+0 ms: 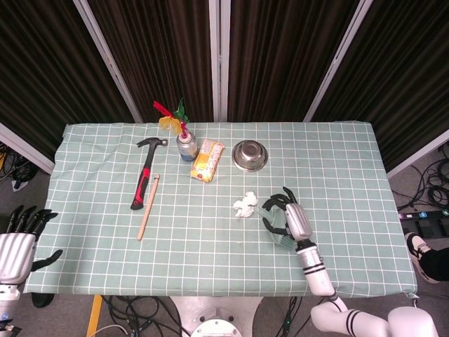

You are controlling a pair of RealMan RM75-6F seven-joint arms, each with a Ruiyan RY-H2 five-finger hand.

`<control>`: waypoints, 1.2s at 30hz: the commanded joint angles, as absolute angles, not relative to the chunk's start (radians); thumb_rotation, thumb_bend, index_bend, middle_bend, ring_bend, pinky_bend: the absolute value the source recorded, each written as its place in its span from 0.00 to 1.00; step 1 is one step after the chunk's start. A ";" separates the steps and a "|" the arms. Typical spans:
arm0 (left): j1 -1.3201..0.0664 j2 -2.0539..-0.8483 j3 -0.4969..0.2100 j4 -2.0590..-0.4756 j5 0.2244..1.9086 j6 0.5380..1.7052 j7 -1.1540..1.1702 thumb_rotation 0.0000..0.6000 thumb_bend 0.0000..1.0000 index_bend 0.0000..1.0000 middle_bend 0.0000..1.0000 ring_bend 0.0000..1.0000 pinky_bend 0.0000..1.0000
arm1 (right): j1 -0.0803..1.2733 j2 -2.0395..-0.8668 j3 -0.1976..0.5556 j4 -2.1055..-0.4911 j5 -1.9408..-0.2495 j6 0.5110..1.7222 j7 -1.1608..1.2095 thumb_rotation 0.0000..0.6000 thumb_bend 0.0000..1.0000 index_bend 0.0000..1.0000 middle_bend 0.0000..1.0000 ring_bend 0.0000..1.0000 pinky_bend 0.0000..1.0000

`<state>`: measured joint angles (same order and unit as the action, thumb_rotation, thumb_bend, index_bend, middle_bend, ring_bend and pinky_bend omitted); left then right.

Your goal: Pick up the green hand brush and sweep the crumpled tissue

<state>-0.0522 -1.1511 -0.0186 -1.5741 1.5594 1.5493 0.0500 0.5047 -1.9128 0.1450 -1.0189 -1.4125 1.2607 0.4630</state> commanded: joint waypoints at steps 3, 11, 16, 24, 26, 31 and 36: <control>-0.052 -1.152 -0.018 -1.572 1.559 1.550 0.046 1.00 0.13 0.21 0.18 0.10 0.06 | 0.581 -1.994 0.212 -0.931 -1.400 1.217 0.470 1.00 0.65 0.66 0.65 0.25 0.00; -0.053 -1.151 -0.018 -1.568 1.561 1.549 0.033 1.00 0.13 0.21 0.18 0.10 0.06 | 0.699 -2.079 0.290 -0.804 -1.396 1.164 0.489 1.00 0.65 0.66 0.65 0.25 0.00; -0.056 -1.150 -0.021 -1.567 1.561 1.547 0.037 1.00 0.13 0.21 0.18 0.10 0.06 | 0.755 -2.118 0.315 -0.736 -1.394 1.142 0.503 1.00 0.65 0.66 0.65 0.25 0.00; -0.060 -1.148 -0.025 -1.571 1.555 1.541 0.043 1.00 0.13 0.21 0.18 0.10 0.06 | 0.752 -2.099 0.299 -0.733 -1.410 1.161 0.556 1.00 0.65 0.66 0.65 0.25 0.00; -0.061 -1.148 -0.025 -1.571 1.554 1.540 0.041 1.00 0.13 0.21 0.18 0.10 0.06 | 0.729 -2.043 0.279 -0.786 -1.431 1.184 0.569 1.00 0.65 0.66 0.65 0.25 0.00; -0.058 -1.148 -0.025 -1.569 1.552 1.543 0.041 1.00 0.13 0.21 0.18 0.10 0.06 | 0.669 -1.831 0.259 -0.981 -1.473 1.251 0.554 1.00 0.65 0.66 0.65 0.25 0.00; -0.066 -1.146 -0.027 -1.576 1.563 1.543 0.051 1.00 0.13 0.21 0.18 0.10 0.06 | 0.643 -1.631 0.242 -1.104 -1.432 1.151 0.418 1.00 0.65 0.66 0.65 0.25 0.00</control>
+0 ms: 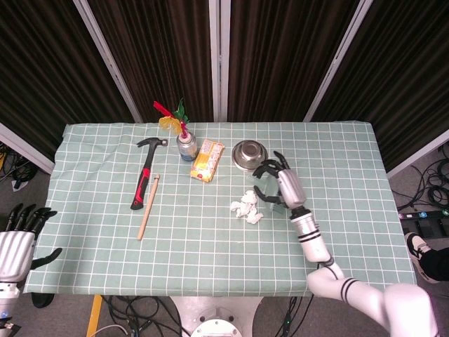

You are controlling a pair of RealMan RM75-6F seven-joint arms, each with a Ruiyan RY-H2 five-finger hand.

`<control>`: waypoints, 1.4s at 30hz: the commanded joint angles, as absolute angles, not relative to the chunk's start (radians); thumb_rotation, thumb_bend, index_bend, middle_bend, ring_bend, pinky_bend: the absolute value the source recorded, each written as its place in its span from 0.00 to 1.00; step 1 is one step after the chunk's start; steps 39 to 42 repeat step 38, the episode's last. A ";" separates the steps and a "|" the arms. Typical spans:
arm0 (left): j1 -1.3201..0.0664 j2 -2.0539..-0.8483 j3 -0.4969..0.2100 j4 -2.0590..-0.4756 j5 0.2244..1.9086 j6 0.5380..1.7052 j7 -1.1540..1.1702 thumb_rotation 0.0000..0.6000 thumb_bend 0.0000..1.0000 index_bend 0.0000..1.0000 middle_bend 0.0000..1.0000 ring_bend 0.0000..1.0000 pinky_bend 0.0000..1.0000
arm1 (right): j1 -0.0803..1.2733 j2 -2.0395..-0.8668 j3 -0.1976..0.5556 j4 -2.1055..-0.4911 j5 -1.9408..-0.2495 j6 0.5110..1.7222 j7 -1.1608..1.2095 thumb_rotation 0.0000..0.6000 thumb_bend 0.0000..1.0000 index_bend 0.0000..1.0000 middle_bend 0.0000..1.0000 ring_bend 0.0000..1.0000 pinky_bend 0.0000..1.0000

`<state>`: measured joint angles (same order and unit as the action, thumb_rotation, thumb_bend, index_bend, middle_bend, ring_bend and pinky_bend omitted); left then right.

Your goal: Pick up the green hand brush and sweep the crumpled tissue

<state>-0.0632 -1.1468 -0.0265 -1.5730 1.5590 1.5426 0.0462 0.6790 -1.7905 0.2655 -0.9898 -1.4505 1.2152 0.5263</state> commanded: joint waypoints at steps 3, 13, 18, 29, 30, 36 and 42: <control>-0.068 -1.145 -0.028 -1.583 1.566 1.543 0.059 1.00 0.13 0.21 0.18 0.10 0.06 | 0.644 -1.539 0.178 -1.120 -1.444 1.045 0.372 1.00 0.64 0.62 0.63 0.23 0.00; -0.066 -1.139 -0.025 -1.606 1.566 1.544 0.089 1.00 0.13 0.21 0.18 0.10 0.06 | 0.688 -1.584 0.056 -0.935 -1.505 0.878 0.348 1.00 0.59 0.46 0.52 0.14 0.00; -0.059 -1.140 -0.021 -1.604 1.561 1.548 0.085 1.00 0.13 0.21 0.18 0.10 0.06 | 0.701 -1.604 0.028 -0.896 -1.515 0.837 0.293 1.00 0.46 0.24 0.41 0.05 0.00; -0.061 -1.153 -0.022 -1.576 1.559 1.543 0.059 1.00 0.13 0.21 0.18 0.10 0.06 | 0.519 -1.351 0.022 -1.233 -1.533 1.175 0.210 1.00 0.33 0.06 0.23 0.00 0.00; -0.063 -1.156 -0.023 -1.573 1.559 1.541 0.058 1.00 0.13 0.21 0.18 0.10 0.06 | 0.495 -1.319 0.020 -1.270 -1.535 1.214 0.197 1.00 0.33 0.06 0.23 0.00 0.00; -0.073 -1.175 -0.024 -1.553 1.561 1.530 0.056 1.00 0.13 0.21 0.18 0.10 0.06 | 0.315 -1.167 -0.006 -1.456 -1.556 1.480 0.125 1.00 0.33 0.06 0.20 0.00 0.00; -0.075 -1.180 -0.025 -1.551 1.561 1.527 0.058 1.00 0.13 0.21 0.18 0.10 0.06 | 0.257 -1.150 -0.021 -1.495 -1.569 1.556 0.124 1.00 0.33 0.06 0.20 0.00 0.00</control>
